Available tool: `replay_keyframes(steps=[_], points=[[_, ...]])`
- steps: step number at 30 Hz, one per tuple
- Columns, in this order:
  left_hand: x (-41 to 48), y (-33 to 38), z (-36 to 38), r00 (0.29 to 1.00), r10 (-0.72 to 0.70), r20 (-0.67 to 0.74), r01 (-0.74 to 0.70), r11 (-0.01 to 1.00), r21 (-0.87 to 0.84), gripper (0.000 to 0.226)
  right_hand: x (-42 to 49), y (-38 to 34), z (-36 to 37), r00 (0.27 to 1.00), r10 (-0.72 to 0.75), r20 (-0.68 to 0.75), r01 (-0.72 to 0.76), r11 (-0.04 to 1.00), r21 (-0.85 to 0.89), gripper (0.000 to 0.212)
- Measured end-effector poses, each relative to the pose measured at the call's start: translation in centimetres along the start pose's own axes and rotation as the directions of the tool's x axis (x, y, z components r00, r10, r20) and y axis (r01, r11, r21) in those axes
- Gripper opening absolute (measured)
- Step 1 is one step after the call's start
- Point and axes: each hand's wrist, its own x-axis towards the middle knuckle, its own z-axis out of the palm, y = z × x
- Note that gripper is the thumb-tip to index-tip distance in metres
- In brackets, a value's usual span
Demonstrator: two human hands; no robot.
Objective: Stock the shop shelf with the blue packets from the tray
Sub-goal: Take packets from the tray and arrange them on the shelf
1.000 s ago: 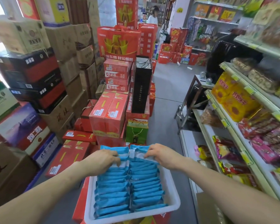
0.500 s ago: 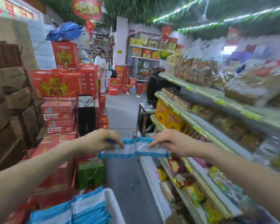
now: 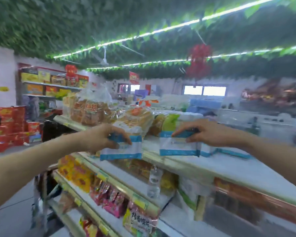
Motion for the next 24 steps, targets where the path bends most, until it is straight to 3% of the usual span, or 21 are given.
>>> replay_keyframes(steps=[6, 9, 13, 17, 24], points=[[12.3, 4.3, 3.4, 0.995, 0.102, 0.008, -0.102, 0.988, 0.113, 0.039, -6.8, 10.9, -7.2, 0.964, 0.198, -0.179, -0.197, 0.980, 0.023, 0.054], [16.8, 6.0, 5.3, 0.988, 0.151, 0.023, -0.152, 0.987, 0.047, 0.036, -9.4, 16.5, -8.8, 0.910, 0.330, -0.250, -0.314, 0.944, 0.099, 0.050], [21.9, 7.0, 7.5, 0.987, 0.153, 0.046, -0.154, 0.988, 0.013, 0.039, -10.8, 23.8, -8.3, 0.872, 0.420, -0.252, -0.419, 0.906, 0.060, 0.049], [25.2, 7.6, 9.5, 0.983, 0.176, 0.058, -0.177, 0.984, 0.025, 0.041, -10.5, 30.1, -7.0, 0.889, 0.399, -0.223, -0.440, 0.880, -0.178, 0.059], [30.1, 8.8, 11.8, 0.982, 0.157, 0.105, -0.155, 0.987, -0.030, 0.040, -8.7, 33.5, -6.4, 0.961, 0.221, -0.169, -0.276, 0.824, -0.494, 0.034]])
